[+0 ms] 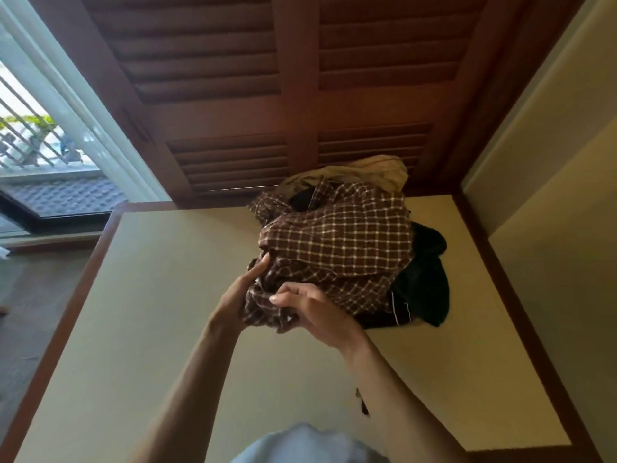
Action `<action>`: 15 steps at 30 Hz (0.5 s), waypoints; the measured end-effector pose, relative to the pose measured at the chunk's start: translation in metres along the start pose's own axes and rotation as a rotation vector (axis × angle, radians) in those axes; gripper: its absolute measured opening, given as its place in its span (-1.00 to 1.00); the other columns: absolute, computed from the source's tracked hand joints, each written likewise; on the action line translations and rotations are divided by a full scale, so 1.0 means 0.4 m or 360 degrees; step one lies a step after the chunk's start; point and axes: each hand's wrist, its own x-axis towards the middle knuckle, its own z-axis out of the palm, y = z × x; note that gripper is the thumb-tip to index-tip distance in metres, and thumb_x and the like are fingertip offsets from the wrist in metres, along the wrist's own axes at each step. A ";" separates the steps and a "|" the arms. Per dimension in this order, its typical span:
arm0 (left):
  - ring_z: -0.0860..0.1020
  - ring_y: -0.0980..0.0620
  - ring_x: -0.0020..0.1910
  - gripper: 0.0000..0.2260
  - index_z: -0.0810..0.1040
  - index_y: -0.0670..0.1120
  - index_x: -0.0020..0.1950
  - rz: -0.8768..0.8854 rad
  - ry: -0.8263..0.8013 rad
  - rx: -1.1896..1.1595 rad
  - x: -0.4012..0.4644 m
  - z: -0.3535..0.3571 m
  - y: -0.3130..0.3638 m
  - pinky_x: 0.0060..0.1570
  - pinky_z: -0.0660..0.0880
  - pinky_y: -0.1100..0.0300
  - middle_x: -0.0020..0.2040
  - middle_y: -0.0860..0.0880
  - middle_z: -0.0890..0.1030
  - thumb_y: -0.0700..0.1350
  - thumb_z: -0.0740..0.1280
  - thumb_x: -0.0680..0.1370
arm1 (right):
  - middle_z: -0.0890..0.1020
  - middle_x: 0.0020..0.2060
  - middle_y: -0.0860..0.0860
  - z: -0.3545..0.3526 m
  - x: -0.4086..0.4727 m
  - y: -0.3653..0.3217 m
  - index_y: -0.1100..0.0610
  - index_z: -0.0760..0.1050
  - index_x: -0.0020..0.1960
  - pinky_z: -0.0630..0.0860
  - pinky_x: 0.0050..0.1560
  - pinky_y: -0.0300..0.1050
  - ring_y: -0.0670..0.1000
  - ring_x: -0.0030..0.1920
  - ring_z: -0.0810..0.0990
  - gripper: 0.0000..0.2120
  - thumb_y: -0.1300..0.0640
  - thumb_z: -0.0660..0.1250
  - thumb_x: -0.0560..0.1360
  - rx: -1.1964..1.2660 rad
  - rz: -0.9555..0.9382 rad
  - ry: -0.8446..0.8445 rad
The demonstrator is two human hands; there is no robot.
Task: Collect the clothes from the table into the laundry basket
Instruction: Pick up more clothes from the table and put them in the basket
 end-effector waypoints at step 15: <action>0.67 -0.18 -0.12 -0.48 0.53 -0.31 0.21 0.0439 -0.0165 -0.0017 -0.188 -0.241 0.244 -0.22 0.65 -0.01 -0.08 -0.28 0.69 0.08 -0.01 0.75 | 0.42 0.43 -0.02 -0.230 0.059 -0.025 0.02 0.30 0.52 0.40 0.23 -0.27 -0.01 0.38 0.42 -0.28 -0.12 0.49 0.47 -0.0142 -0.0152 0.1341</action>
